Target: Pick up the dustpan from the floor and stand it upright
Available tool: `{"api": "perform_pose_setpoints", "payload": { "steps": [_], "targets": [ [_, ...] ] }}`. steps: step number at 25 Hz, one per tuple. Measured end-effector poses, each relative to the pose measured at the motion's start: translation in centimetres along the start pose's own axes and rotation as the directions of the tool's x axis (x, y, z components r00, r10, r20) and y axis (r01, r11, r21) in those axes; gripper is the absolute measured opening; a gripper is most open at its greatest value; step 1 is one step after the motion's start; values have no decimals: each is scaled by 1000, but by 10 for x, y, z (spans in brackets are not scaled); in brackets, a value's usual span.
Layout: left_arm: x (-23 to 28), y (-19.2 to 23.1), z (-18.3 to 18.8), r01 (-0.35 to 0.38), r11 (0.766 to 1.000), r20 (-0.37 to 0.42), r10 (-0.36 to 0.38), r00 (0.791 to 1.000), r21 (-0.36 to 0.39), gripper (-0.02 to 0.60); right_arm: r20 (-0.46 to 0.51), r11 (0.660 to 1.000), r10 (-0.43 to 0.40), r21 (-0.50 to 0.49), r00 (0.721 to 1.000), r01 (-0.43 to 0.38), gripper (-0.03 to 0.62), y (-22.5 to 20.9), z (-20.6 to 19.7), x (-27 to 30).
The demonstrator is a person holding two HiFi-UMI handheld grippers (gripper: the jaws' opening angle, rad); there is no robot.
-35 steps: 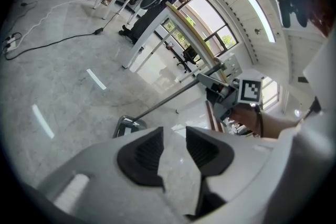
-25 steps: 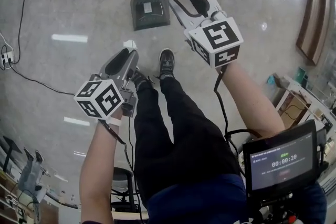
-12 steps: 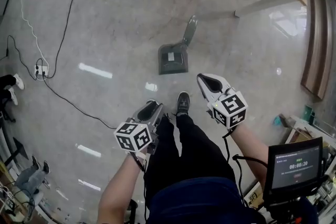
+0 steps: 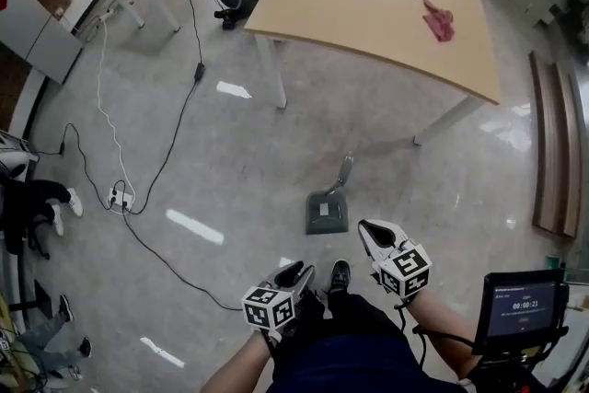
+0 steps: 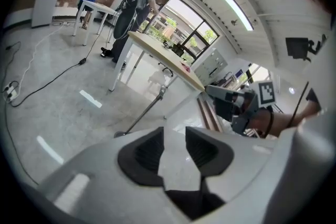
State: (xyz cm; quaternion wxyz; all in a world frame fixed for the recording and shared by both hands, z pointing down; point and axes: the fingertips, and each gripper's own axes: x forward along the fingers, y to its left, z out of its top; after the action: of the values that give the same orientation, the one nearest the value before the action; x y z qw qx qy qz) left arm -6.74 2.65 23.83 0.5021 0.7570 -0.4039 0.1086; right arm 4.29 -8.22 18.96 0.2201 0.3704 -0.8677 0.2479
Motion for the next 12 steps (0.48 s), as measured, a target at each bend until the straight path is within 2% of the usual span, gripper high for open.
{"api": "perform_pose_setpoints", "payload": {
  "steps": [6, 12],
  "targets": [
    [-27, -7, 26, 6, 999, 99, -11, 995, 46, 129, 110, 999, 1, -45, 994, 4, 11, 31, 47, -18],
    [-44, -11, 45, 1, 998, 197, -12, 980, 55, 127, 163, 997, 24, -78, 986, -12, 11, 55, 63, -32]
  ]
}}
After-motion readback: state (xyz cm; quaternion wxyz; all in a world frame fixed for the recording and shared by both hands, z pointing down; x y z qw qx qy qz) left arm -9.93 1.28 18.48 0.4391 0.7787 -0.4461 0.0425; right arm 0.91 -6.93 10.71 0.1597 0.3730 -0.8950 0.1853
